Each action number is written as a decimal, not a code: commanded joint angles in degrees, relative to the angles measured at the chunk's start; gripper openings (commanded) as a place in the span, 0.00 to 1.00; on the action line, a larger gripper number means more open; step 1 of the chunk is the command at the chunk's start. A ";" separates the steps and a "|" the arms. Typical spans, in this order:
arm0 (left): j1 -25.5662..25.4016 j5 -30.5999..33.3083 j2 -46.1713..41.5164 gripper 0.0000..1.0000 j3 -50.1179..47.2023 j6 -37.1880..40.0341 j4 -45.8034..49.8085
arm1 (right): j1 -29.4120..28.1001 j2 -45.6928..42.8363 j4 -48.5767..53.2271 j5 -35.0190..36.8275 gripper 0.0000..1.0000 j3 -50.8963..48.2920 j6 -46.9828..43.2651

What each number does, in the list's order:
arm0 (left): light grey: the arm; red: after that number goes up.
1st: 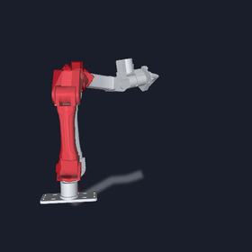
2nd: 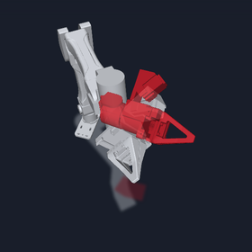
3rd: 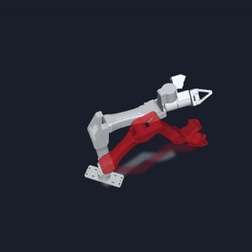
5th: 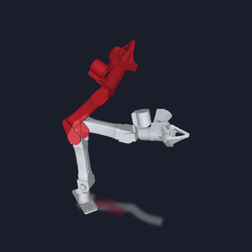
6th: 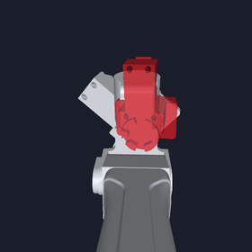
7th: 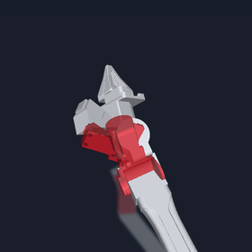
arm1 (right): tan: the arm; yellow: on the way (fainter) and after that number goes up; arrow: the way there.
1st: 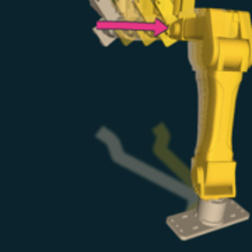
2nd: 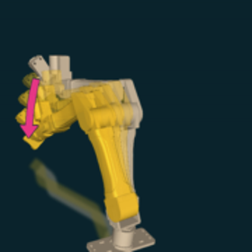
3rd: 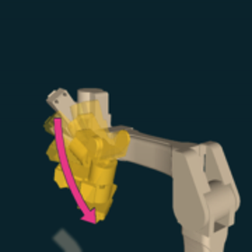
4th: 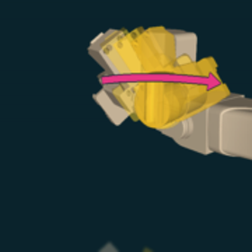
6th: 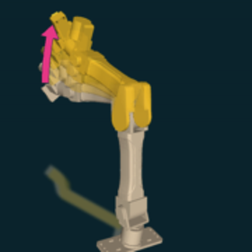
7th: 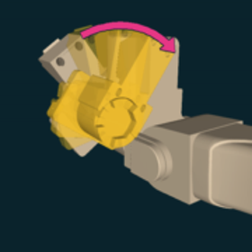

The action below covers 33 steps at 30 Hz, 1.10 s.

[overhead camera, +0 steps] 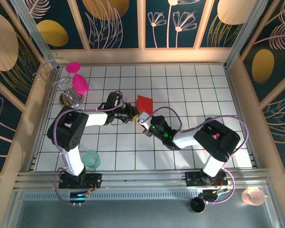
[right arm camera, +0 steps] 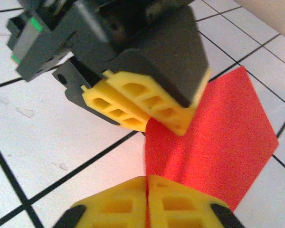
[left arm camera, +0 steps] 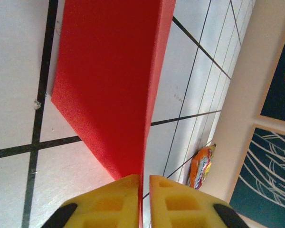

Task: Fold a paper plane with a square sheet of paper (pick it up from the middle)
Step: Third fold the triangle at the center of the table.

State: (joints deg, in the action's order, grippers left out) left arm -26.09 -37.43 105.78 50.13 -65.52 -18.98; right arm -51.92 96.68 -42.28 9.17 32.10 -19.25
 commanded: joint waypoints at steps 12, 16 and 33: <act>5.43 8.23 -9.31 0.37 4.08 12.97 13.56 | -0.03 -3.08 4.20 -18.35 0.00 -0.34 13.56; 4.42 5.79 -7.91 0.36 4.37 13.36 11.73 | 0.22 -3.22 3.41 -22.77 0.00 -0.83 17.69; 0.25 13.64 10.00 0.19 17.71 25.26 28.24 | 4.27 -0.47 2.90 -32.11 0.00 -0.07 27.11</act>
State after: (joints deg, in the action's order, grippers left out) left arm -25.74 -25.85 114.17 65.98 -42.85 4.82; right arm -48.64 95.07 -38.79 -20.29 31.24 4.99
